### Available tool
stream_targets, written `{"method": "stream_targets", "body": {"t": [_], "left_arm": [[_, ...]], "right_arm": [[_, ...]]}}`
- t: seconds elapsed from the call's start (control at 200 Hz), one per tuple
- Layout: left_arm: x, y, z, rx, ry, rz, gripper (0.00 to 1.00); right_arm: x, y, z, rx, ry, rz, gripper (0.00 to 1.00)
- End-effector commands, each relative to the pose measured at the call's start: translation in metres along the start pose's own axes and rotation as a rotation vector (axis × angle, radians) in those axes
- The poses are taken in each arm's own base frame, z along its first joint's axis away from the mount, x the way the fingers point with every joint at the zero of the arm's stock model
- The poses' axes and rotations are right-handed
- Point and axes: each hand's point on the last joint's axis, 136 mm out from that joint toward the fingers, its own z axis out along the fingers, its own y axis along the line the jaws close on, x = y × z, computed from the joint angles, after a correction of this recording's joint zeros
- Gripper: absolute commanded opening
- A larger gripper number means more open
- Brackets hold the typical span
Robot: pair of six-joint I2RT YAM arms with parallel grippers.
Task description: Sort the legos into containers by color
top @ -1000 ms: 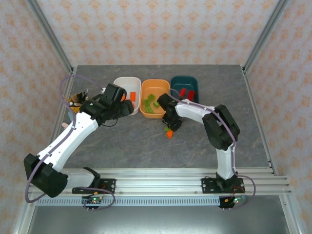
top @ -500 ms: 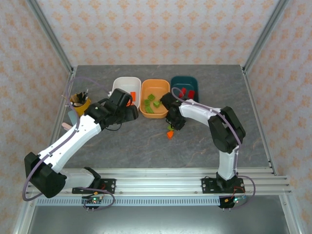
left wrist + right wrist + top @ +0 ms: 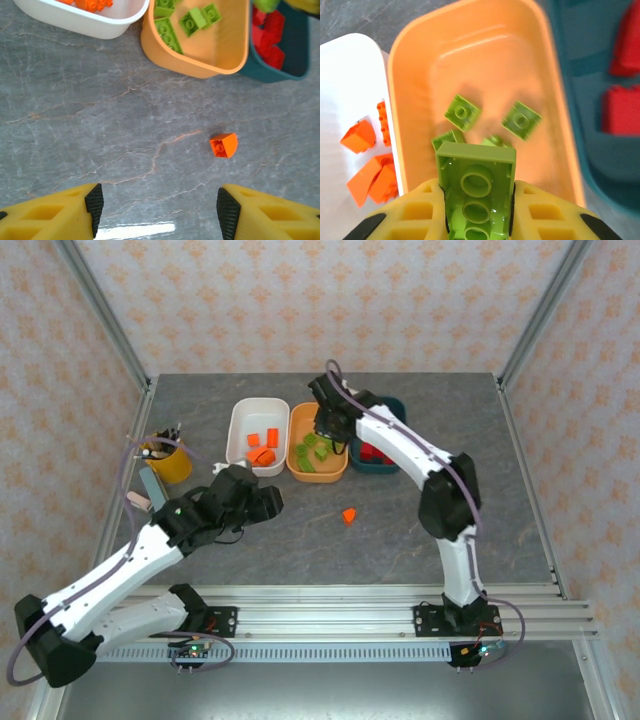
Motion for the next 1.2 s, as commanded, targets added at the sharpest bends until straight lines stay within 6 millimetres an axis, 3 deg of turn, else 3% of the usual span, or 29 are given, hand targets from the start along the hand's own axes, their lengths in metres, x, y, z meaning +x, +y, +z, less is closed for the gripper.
{"method": "stream_targets", "body": {"t": [0.0, 0.265, 0.405, 0.555, 0.681, 0.786, 0.866, 0.991, 1.191], "left_arm": [[-0.015, -0.009, -0.012, 0.084, -0.126, -0.072, 0.65], [-0.018, -0.008, -0.038, 0.171, -0.206, -0.078, 0.66], [-0.019, -0.010, -0.043, 0.187, -0.215, -0.066, 0.67], [-0.018, -0.017, -0.040, 0.199, -0.197, -0.046, 0.70], [-0.012, -0.025, -0.029, 0.197, -0.148, -0.010, 0.71], [-0.003, -0.032, -0.013, 0.171, -0.078, 0.029, 0.73], [0.004, -0.039, 0.001, 0.151, -0.019, 0.077, 0.73], [0.022, -0.057, 0.024, 0.133, 0.073, 0.213, 0.74], [0.059, -0.091, 0.062, 0.079, 0.231, 0.461, 0.75]], "right_arm": [[-0.011, -0.013, 0.036, 0.086, 0.036, -0.131, 0.27], [-0.040, -0.006, 0.091, 0.065, 0.004, -0.154, 0.27], [-0.032, -0.015, 0.117, 0.080, 0.043, -0.138, 0.28], [-0.029, -0.009, 0.120, 0.054, 0.059, -0.139, 0.45], [-0.050, 0.012, 0.083, -0.005, -0.001, -0.149, 0.54], [-0.068, 0.028, 0.029, -0.051, -0.073, -0.149, 0.56], [-0.072, 0.025, -0.011, -0.059, -0.103, -0.109, 0.56], [-0.061, -0.002, -0.067, -0.070, -0.152, -0.027, 0.56], [0.013, -0.087, -0.123, -0.040, -0.120, 0.006, 0.57]]}}
